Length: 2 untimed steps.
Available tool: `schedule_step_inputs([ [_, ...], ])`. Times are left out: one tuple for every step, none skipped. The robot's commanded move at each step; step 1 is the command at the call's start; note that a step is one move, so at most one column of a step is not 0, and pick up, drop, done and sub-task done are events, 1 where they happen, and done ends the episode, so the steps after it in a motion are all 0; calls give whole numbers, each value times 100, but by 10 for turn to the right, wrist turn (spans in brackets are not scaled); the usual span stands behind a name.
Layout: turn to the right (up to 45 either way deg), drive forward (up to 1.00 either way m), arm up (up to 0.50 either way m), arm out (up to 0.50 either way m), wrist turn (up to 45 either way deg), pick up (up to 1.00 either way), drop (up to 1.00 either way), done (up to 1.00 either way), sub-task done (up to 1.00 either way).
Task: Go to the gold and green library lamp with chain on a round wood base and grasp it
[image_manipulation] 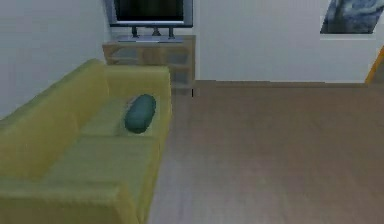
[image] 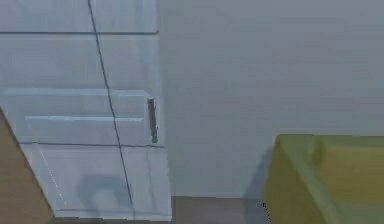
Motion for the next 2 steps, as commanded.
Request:
schedule_step_inputs([
  [-450, 0, 0, 0, 0, 0, 0, 0, 0],
  [-450, 0, 0, 0, 0, 0, 0, 0, 0],
])
